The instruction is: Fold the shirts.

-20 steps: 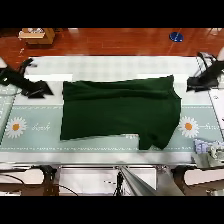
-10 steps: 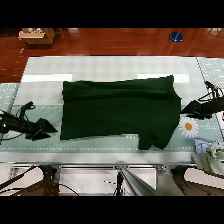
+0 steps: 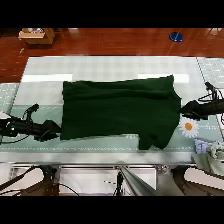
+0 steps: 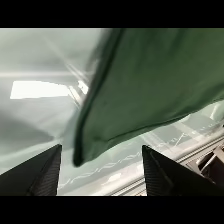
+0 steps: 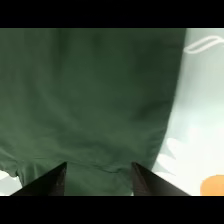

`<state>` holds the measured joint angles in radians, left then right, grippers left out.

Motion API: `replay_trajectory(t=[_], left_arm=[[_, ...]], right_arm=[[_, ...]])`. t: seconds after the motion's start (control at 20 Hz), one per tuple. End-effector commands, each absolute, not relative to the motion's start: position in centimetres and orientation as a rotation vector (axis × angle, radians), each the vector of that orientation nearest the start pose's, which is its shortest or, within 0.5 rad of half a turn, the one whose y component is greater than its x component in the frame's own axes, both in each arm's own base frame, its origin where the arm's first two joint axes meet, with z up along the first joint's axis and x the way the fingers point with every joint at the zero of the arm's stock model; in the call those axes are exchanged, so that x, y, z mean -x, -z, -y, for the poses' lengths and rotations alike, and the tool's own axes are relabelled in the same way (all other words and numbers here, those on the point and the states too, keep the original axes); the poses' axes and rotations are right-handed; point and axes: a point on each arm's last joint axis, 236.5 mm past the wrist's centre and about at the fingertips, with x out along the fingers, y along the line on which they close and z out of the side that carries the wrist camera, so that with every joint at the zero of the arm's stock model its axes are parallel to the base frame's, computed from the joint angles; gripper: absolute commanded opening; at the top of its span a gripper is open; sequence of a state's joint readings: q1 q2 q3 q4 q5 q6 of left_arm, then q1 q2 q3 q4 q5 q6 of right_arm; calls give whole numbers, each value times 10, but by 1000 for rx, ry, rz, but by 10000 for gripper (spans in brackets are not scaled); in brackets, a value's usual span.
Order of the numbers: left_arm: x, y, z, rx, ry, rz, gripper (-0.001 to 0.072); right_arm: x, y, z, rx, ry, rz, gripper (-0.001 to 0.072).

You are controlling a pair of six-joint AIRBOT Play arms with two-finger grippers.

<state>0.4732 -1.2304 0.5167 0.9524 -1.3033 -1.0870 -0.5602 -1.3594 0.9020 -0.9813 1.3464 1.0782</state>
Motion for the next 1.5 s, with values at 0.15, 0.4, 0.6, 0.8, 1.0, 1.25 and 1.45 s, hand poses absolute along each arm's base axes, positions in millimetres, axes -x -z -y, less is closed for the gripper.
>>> replay_trajectory(t=[0.15,0.4,0.6,0.8,1.0,1.25,1.45], left_arm=[[-201,125,80,712,378,-1689,488],[-193,129,86,726,401,-1738,28],[-190,126,85,737,407,-1748,28],[-191,126,85,737,407,-1748,28],[-191,126,85,738,407,-1748,27],[-192,127,85,735,403,-1742,28],[-192,127,85,735,404,-1742,28]], right_arm=[[-300,39,34,-643,-253,-1377,489],[-288,33,50,-547,-185,-1391,502],[-258,56,57,-721,-109,-1436,542],[-235,86,36,-816,-107,-1468,540],[-249,100,28,-901,-63,-1366,520],[-257,112,-2,-813,-122,-1412,466],[-251,117,-33,-753,-207,-1495,47]])
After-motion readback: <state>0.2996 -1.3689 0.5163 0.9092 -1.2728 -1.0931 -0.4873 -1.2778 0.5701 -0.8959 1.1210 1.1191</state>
